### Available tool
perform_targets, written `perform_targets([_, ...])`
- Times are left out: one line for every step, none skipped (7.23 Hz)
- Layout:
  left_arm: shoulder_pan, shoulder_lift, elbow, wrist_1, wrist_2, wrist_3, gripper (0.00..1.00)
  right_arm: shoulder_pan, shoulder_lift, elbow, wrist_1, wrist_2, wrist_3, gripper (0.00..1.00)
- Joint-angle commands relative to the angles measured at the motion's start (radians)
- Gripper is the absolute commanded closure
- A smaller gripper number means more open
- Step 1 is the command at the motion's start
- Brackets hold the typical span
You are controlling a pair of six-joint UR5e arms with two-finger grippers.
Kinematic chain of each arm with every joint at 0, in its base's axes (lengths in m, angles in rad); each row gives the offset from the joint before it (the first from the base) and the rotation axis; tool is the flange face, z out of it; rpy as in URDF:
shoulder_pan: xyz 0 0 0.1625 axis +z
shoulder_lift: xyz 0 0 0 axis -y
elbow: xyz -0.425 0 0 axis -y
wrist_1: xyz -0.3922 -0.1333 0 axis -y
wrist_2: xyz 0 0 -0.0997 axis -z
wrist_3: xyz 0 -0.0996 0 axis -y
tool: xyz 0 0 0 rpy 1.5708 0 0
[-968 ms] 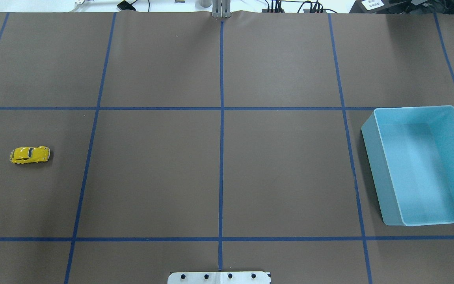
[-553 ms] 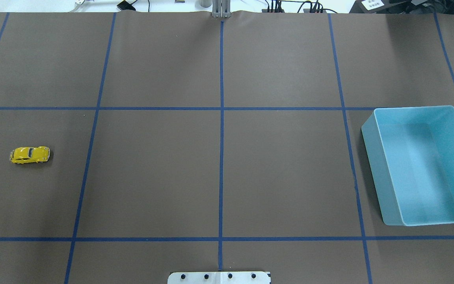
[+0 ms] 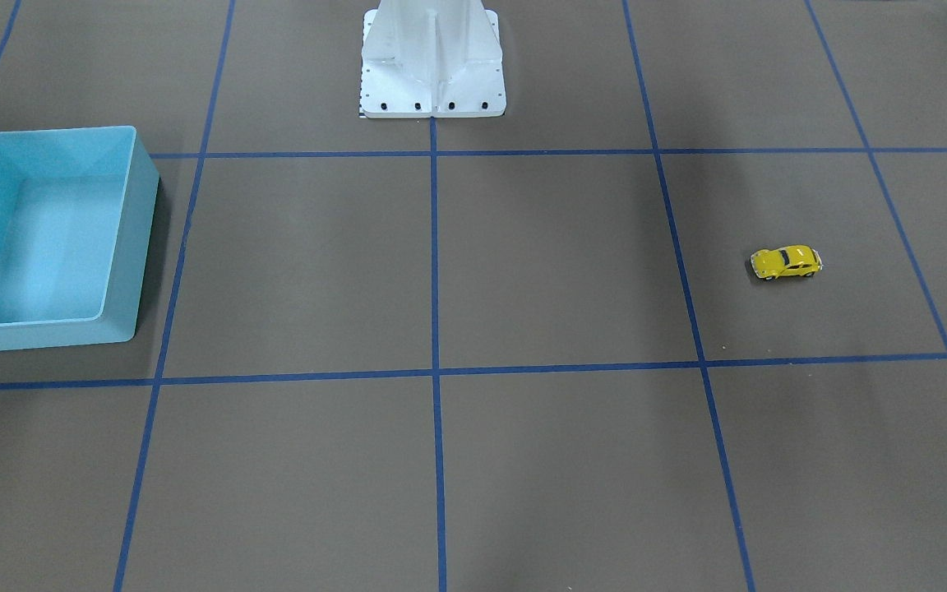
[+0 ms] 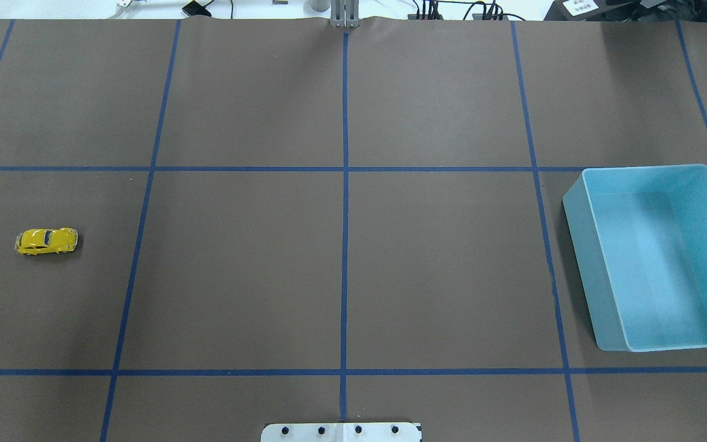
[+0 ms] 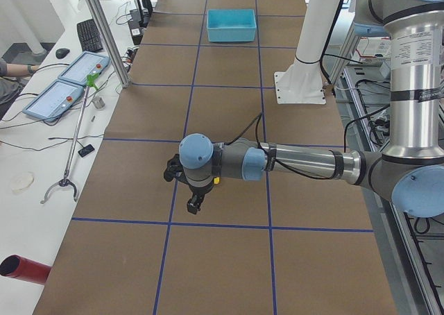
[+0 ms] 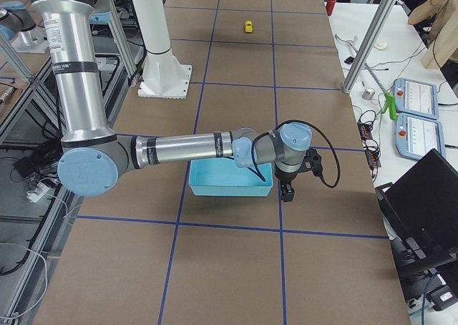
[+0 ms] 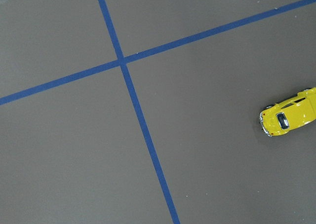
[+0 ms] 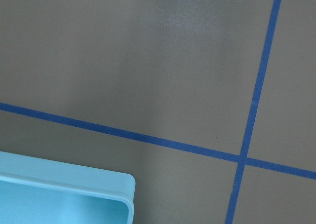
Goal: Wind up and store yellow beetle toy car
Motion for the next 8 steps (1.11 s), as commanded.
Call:
perform_targets([0.152, -0.012, -0.131, 0.001, 0.01, 0.0, 0.0, 0.048, 0.008, -0.002, -0.004, 0.018, 0.0, 0.0])
perform_targets([0.233, -0.018, -0.161, 0.0, 0.015, -0.001, 0.0, 0.046, 0.01, -0.003, -0.001, 0.012, -0.001, 0.0])
perform_targets([0.266, -0.054, -0.167, 0.0, 0.015, 0.0, 0.0, 0.046, 0.004, -0.018, -0.004, 0.006, -0.003, 0.0])
perform_targets([0.334, -0.1, -0.17, -0.008, 0.029, 0.003, 0.0, 0.046, -0.005, -0.058, -0.004, 0.006, -0.003, 0.0])
perform_targets([0.381, -0.127, -0.184, -0.012, 0.062, 0.031, 0.0, 0.046, 0.01, -0.069, -0.002, 0.005, 0.006, 0.0])
perform_targets([0.437, -0.128, -0.198, -0.015, 0.145, 0.192, 0.0, 0.047, 0.011, -0.046, -0.002, 0.014, 0.087, 0.0])
perform_targets([0.462, -0.13, -0.187, -0.026, 0.191, 0.336, 0.0, 0.047, 0.007, -0.037, -0.002, 0.009, 0.109, 0.0])
perform_targets([0.512, -0.131, -0.184, -0.053, 0.216, 0.36, 0.0, 0.047, 0.002, -0.037, -0.001, 0.005, 0.104, 0.0])
